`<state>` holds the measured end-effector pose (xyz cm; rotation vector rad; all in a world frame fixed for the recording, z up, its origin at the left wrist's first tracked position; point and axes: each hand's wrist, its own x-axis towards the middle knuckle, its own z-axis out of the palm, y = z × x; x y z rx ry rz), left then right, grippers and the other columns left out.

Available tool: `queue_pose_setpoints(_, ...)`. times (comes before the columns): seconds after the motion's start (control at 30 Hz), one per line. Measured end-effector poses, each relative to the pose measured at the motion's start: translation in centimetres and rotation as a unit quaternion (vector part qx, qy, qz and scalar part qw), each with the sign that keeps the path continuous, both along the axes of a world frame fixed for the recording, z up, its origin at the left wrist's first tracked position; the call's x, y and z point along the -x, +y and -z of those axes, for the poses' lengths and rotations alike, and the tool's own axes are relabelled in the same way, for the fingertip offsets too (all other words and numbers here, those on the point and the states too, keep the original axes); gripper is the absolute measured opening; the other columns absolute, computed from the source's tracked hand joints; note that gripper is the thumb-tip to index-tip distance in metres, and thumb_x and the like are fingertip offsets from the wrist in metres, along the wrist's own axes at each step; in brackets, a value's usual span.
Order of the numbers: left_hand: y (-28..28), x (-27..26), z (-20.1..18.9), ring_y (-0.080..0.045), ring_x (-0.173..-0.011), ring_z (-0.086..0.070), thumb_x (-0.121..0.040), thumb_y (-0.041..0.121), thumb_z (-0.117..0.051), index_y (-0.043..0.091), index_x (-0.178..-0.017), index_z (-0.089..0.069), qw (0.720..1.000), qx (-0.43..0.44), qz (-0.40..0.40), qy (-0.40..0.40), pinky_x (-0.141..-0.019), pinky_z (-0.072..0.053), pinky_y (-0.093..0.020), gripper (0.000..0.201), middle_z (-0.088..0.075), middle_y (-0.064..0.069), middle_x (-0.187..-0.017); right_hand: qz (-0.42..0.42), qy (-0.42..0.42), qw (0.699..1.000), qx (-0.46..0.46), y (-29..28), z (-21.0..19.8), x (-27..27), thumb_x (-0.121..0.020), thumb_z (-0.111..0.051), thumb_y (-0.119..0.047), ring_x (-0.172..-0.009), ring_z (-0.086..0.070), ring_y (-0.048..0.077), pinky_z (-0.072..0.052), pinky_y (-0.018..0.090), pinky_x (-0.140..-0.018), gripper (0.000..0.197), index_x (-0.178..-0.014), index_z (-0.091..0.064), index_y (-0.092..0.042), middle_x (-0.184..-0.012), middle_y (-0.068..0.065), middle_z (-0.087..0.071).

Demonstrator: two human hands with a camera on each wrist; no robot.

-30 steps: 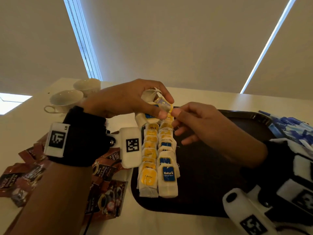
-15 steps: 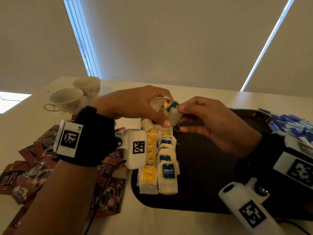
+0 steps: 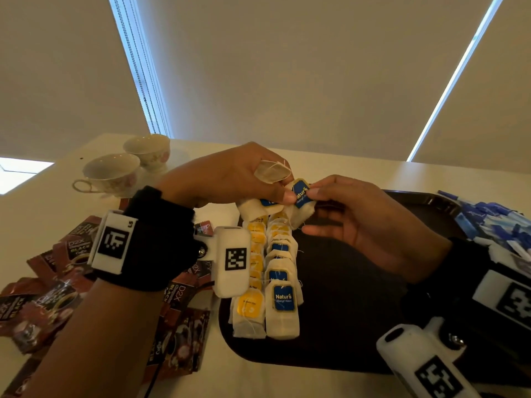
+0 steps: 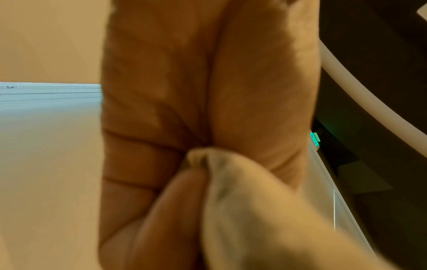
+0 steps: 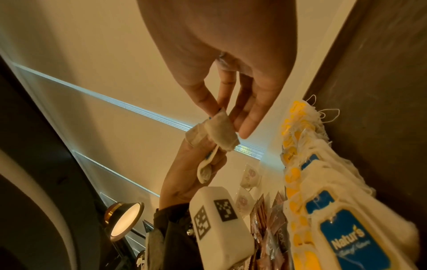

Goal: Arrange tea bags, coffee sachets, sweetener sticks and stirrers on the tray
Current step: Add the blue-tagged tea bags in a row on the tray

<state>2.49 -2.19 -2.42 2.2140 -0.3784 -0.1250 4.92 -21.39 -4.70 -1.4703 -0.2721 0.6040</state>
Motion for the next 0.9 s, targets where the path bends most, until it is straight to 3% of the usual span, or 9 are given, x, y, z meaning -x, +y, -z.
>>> queue_pose_setpoints(0.13,0.3,0.0,0.0,-0.011,-0.067,-0.058,-0.082,0.018,-0.069,-0.001,-0.087,-0.066,1.000,-0.015,0.003,0.000,-0.062,-0.048,-0.021,0.019,-0.064,-0.008,-0.078,-0.007,-0.048,0.998,0.043,0.0,0.3,0.0,-0.082,-0.064,-0.017,-0.095,-0.067,0.024,-0.059,0.029,-0.070,0.011,-0.091,-0.065,-0.009,-0.101,0.012,-0.069)
queue_pose_setpoints(0.33,-0.2,0.0,-0.1,-0.016,-0.070,-0.059,-0.072,0.034,-0.068,-0.004,-0.090,-0.065,1.000,-0.010,0.005,-0.008,-0.064,-0.049,-0.027,0.042,-0.064,-0.018,-0.084,-0.025,-0.077,0.996,0.041,-0.5,0.3,0.0,-0.070,-0.067,-0.021,-0.086,-0.070,0.017,-0.058,0.025,-0.068,0.024,-0.090,-0.065,-0.009,-0.092,0.008,-0.072)
queue_pose_setpoints(0.47,0.1,0.2,-0.2,-0.007,-0.067,-0.060,-0.076,0.027,-0.069,0.005,-0.086,-0.067,1.000,-0.006,0.007,0.014,-0.061,-0.048,-0.017,0.024,-0.065,0.001,-0.075,-0.054,-0.095,0.992,0.068,-0.9,0.3,0.1,-0.064,-0.070,-0.020,-0.087,-0.070,0.018,-0.059,0.031,-0.073,0.032,-0.094,-0.063,-0.012,-0.094,0.007,-0.073)
queue_pose_setpoints(0.6,-0.3,0.6,-0.3,-0.005,-0.067,-0.061,-0.075,0.027,-0.068,0.014,-0.080,-0.067,0.999,-0.020,0.031,0.036,-0.061,-0.047,-0.016,0.014,-0.066,0.009,-0.072,-0.072,-0.163,0.977,0.113,-1.1,0.1,0.8,-0.058,-0.074,-0.017,-0.081,-0.071,0.017,-0.059,0.027,-0.067,0.044,-0.099,-0.059,-0.015,-0.086,0.008,-0.073)
queue_pose_setpoints(0.73,-0.4,0.8,-0.5,-0.007,-0.064,-0.059,-0.077,0.028,-0.067,0.017,-0.078,-0.067,0.997,-0.028,0.046,0.048,-0.061,-0.046,-0.017,0.011,-0.064,0.009,-0.068,-0.095,-0.194,0.968,0.131,-1.1,0.3,1.4,-0.064,-0.077,-0.002,-0.075,-0.070,0.014,-0.058,0.024,-0.064,0.048,-0.103,-0.055,-0.019,-0.084,0.005,-0.072)
queue_pose_setpoints(0.9,-0.1,0.7,-0.3,-0.007,-0.061,-0.058,-0.080,0.025,-0.068,0.018,-0.073,-0.066,0.997,-0.025,0.037,0.064,-0.064,-0.045,-0.025,0.010,-0.063,0.008,-0.066,-0.112,-0.182,0.968,0.135,-1.2,0.3,1.6,-0.065,-0.075,-0.009,-0.080,-0.070,0.013,-0.059,0.029,-0.068,0.045,-0.104,-0.056,-0.020,-0.089,0.004,-0.071)
